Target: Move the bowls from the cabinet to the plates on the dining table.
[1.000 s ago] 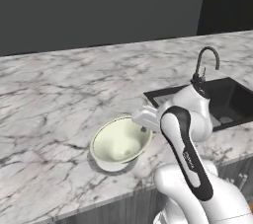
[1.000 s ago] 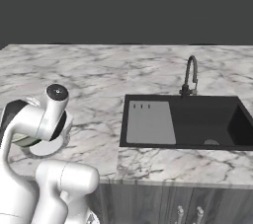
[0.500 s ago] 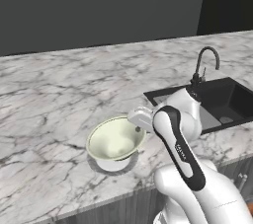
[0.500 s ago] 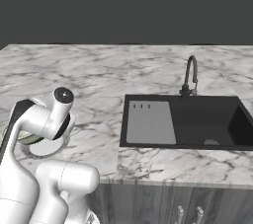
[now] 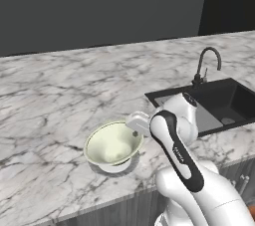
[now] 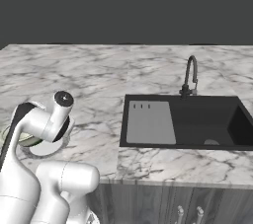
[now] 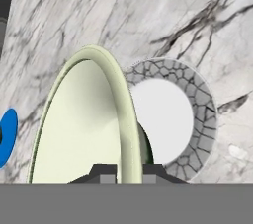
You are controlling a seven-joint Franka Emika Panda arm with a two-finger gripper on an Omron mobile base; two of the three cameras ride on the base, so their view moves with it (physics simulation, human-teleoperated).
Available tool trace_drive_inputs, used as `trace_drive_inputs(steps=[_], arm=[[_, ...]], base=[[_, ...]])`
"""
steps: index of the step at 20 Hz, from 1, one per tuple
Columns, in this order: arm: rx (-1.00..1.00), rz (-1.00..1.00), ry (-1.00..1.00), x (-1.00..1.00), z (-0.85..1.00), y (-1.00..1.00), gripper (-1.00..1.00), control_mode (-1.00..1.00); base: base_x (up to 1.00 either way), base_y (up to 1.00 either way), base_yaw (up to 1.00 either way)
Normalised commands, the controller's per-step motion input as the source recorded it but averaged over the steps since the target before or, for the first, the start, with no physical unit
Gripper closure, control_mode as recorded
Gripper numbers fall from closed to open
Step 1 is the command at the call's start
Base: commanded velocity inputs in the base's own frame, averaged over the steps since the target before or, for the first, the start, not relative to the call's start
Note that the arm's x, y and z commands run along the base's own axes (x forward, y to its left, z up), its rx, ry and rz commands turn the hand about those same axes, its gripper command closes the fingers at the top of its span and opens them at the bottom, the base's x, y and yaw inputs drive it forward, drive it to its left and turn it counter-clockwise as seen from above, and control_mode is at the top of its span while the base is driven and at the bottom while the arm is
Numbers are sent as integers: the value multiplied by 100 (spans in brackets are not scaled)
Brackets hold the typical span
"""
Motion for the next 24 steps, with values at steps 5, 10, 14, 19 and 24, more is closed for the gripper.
trace_drive_inputs(steps=[5,10,14,19,24], arm=[[0,0,0,1,-30,0,100,-100],[0,0,0,6,-10,4,100,-100],[0,0,0,18,-16,3,100,-100],[0,0,0,19,-23,-1,100,-100],[0,0,0,22,-34,-2,100,-100]], base=[[0,0,0],[0,0,0],[0,0,0],[0,0,0],[0,0,0]])
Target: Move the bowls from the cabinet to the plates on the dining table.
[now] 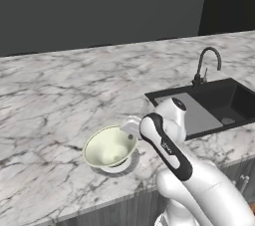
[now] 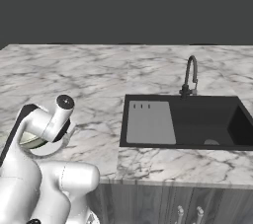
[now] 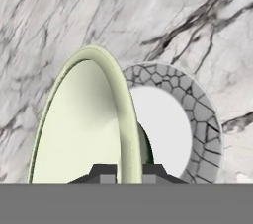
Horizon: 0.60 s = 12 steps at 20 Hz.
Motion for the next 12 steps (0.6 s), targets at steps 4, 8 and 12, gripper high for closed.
trace_drive_inputs(steps=[4,8,12], arm=[[0,0,0,23,-50,0,100,-100],[0,0,0,31,-55,0,100,-100],[0,0,0,21,-43,0,100,-100]], base=[[0,0,0],[0,0,0],[0,0,0]])
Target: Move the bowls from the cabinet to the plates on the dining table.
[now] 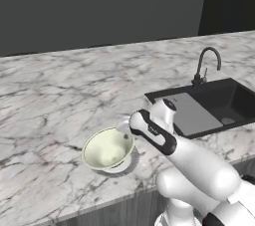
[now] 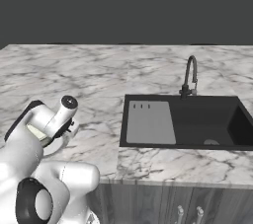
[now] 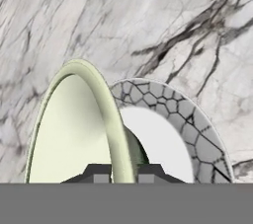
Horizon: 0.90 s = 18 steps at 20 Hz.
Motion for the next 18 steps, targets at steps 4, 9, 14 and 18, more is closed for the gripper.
trace_drive_inputs(steps=[4,9,14,18], arm=[[0,0,0,4,-32,3,100,-100],[0,0,0,0,0,0,100,-100],[0,0,0,0,0,0,-100,-100],[0,0,0,0,0,0,-100,-100]], base=[[0,0,0],[0,0,0],[0,0,0],[0,0,0]])
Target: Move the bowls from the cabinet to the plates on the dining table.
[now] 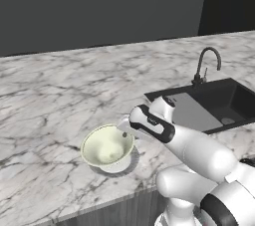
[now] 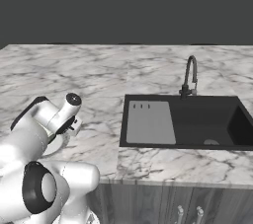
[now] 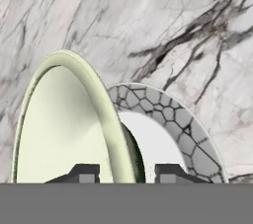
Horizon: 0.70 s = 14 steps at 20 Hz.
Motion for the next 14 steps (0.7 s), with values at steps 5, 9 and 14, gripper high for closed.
trace_drive_inputs(steps=[5,9,14], arm=[[0,0,5,0,0,0,-100,-100],[-3,0,1,0,12,-26,-100,-100],[-4,0,0,-8,18,-45,-100,-100]], base=[[0,0,0],[0,0,0],[0,0,0]])
